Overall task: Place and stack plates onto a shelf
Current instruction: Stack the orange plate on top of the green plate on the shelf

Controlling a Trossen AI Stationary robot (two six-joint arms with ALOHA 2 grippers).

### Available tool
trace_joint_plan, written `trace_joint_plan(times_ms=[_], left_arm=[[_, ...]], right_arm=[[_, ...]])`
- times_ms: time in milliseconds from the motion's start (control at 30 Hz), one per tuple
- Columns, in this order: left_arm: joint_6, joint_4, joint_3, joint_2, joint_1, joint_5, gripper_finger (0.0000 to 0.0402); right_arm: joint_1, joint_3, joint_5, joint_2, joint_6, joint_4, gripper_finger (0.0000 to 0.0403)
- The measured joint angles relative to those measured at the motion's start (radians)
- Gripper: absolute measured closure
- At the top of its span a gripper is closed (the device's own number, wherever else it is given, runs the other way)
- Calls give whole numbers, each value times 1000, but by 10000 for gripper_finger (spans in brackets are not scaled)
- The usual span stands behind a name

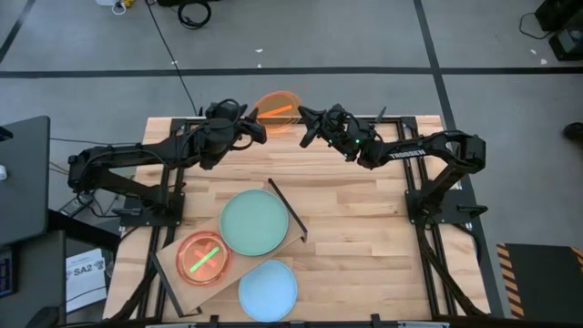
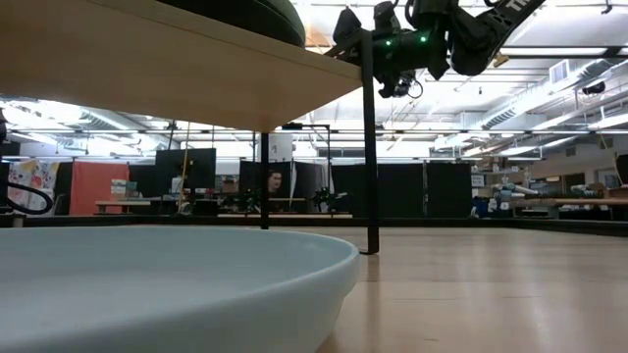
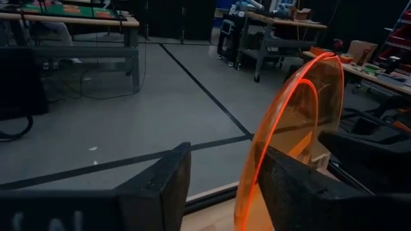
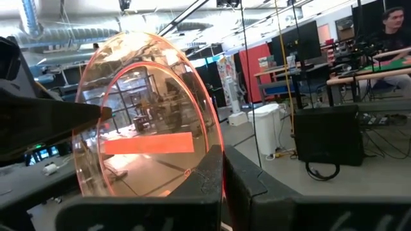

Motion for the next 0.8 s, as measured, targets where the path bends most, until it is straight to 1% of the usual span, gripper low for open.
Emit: trace_joint_plan(times_ms=[200,333,800], left_arm=[[0,-1,0,0,0,0,275],[38,-1,0,0,0,0,305],[47,-3,0,0,0,2,387]], right_arm=[[0,0,0,0,0,0,393],[0,0,0,0,0,0,391],[0,0,0,0,0,0,389]])
